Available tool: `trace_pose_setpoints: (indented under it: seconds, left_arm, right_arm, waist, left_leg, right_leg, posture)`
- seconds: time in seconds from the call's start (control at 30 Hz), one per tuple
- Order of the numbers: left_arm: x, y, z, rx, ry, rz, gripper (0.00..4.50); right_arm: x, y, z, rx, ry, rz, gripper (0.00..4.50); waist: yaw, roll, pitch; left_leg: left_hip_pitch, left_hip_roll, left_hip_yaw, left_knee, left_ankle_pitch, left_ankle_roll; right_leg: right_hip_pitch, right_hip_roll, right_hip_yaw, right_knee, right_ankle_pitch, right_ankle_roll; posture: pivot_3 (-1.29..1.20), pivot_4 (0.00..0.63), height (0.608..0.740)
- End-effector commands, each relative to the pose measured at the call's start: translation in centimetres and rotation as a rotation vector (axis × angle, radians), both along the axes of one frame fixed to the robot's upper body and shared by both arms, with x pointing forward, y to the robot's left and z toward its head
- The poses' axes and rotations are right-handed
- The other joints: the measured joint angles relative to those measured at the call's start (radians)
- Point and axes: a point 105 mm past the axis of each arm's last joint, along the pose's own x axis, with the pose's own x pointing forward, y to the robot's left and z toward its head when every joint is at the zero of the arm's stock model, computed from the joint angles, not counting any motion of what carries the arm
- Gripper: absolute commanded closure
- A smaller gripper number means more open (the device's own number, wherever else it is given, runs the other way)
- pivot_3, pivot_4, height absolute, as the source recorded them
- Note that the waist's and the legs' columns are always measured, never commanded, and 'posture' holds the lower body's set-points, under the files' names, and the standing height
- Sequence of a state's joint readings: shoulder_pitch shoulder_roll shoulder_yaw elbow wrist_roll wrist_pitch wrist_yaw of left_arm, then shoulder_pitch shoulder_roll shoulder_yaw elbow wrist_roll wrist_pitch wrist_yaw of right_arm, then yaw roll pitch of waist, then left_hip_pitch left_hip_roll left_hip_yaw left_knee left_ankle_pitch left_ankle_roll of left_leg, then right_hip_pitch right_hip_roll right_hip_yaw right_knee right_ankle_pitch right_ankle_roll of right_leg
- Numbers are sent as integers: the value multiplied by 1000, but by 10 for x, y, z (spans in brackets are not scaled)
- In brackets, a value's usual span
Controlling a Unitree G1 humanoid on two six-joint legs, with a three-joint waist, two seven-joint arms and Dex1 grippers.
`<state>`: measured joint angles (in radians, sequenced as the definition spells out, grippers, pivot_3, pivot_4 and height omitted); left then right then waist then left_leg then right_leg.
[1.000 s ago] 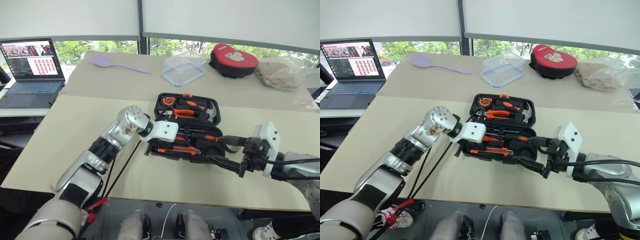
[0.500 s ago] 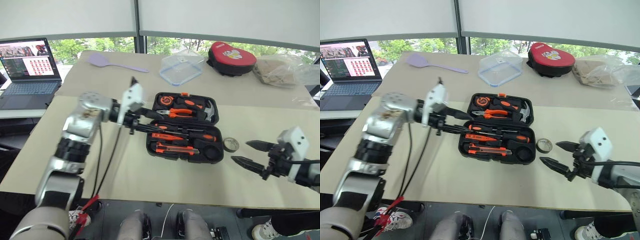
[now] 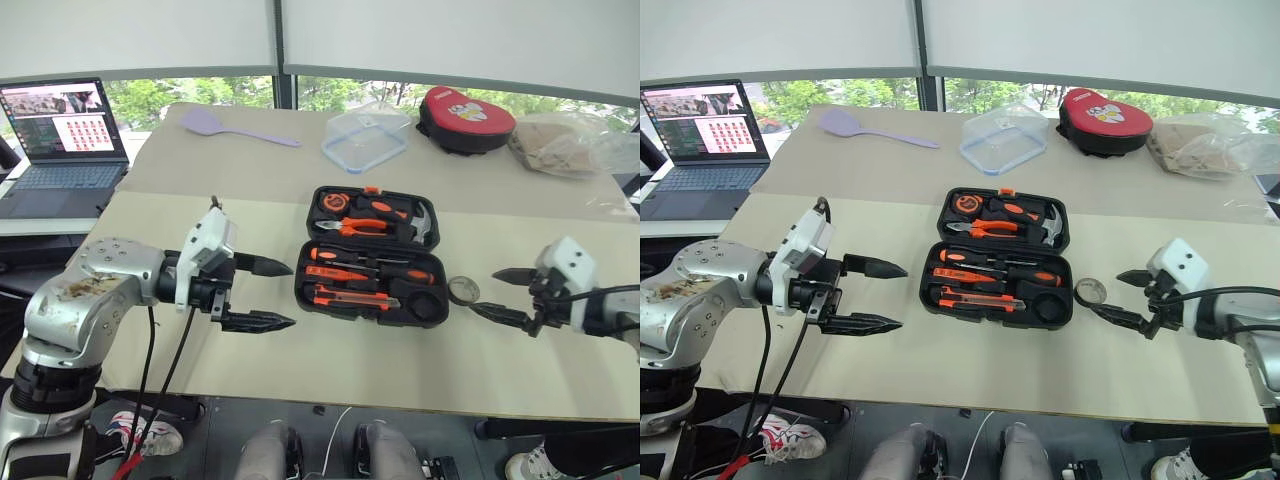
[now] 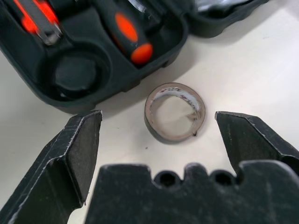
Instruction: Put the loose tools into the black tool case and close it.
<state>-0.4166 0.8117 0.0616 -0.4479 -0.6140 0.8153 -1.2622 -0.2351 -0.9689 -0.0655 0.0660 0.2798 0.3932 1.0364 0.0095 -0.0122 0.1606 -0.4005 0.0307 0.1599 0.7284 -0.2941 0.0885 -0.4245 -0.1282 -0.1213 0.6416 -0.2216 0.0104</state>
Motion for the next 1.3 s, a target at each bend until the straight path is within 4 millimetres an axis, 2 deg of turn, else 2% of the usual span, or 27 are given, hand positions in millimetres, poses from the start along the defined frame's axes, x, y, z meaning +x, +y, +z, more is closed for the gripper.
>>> trace_pose_setpoints:
  seconds: [0.03,0.13,0.23,0.27,0.33,0.5,0.6,0.77,0.83,0.93,1.03,1.1,1.3]
  left_arm:
    - [-2,1,8,14,-72,21,22]
    - [-1,4,8,26,-76,36,0]
    - [0,5,7,34,-84,46,0]
    - [1,5,6,36,-86,47,0]
    - [3,4,7,36,-92,50,0]
    - [6,4,8,38,-108,45,0]
    - [8,3,7,42,-111,40,0]
    - [4,-1,3,55,-105,4,0]
    - [4,-1,2,53,-105,1,0]
    - [5,-5,0,47,-108,-8,0]
    - [6,-8,0,47,-119,-16,0]
    - [7,-8,1,47,-123,-16,0]
    - [10,-7,3,52,-134,-11,0]
  right_arm:
    - [8,3,0,-55,-33,36,0]
    - [10,6,-6,-55,-19,53,604]
    - [9,9,-14,-62,-4,70,1626]
    - [8,10,-16,-64,-1,72,2091]
    - [9,9,-19,-82,-6,70,2630]
    - [8,8,-18,-84,-17,68,4378]
    - [5,5,-10,-82,-26,70,4444]
    - [-4,9,23,22,-49,77,4444]
    - [-9,20,37,89,-55,105,4444]
    - [-25,54,51,155,-43,234,4444]
    - [-29,79,41,119,-46,296,4444]
    - [-28,87,35,108,-44,299,4444]
    - [-24,83,12,20,-8,272,4444]
  waist:
    - [2,1,0]
    - [0,1,1]
    - [-1,1,1]
    - [-1,1,1]
    - [-1,1,1]
    - [-1,1,1]
    - [0,1,1]
    - [1,3,2]
    - [-1,3,2]
    - [-5,3,2]
    - [-2,3,2]
    - [0,3,2]
    - [5,3,2]
  left_leg:
    - [0,0,0,0,0,0]
    - [0,0,0,0,0,0]
    - [0,0,0,0,0,0]
    - [0,0,0,0,0,-1]
    - [0,0,0,0,0,-1]
    - [0,0,1,0,0,-1]
    - [0,0,1,0,0,-1]
    - [-1,0,1,0,0,-1]
    - [0,0,1,-1,0,-1]
    - [0,1,1,-2,0,-1]
    - [0,1,0,-2,0,-2]
    - [0,1,0,-2,0,-2]
    - [-3,-1,1,-2,0,-1]
  right_leg:
    - [0,0,0,0,0,0]
    - [0,0,0,0,0,0]
    - [0,0,0,0,0,0]
    - [0,0,-1,0,0,0]
    - [0,0,-1,0,0,0]
    - [0,0,-1,0,0,0]
    - [0,0,-1,0,0,0]
    - [-1,0,0,0,0,0]
    - [0,0,0,0,0,0]
    - [-1,0,0,0,0,0]
    - [-1,0,0,0,0,-1]
    - [-1,0,0,0,0,-1]
    - [-3,-1,-1,0,0,0]
  posture:
    - [0,150,731]
    - [0,150,731]
    - [0,150,731]
    - [0,150,731]
    - [0,150,731]
    - [0,150,731]
    - [0,150,731]
    - [0,150,731]
    - [0,150,731]
    - [0,150,731]
    - [0,150,731]
    - [0,150,731]
    - [0,150,731]
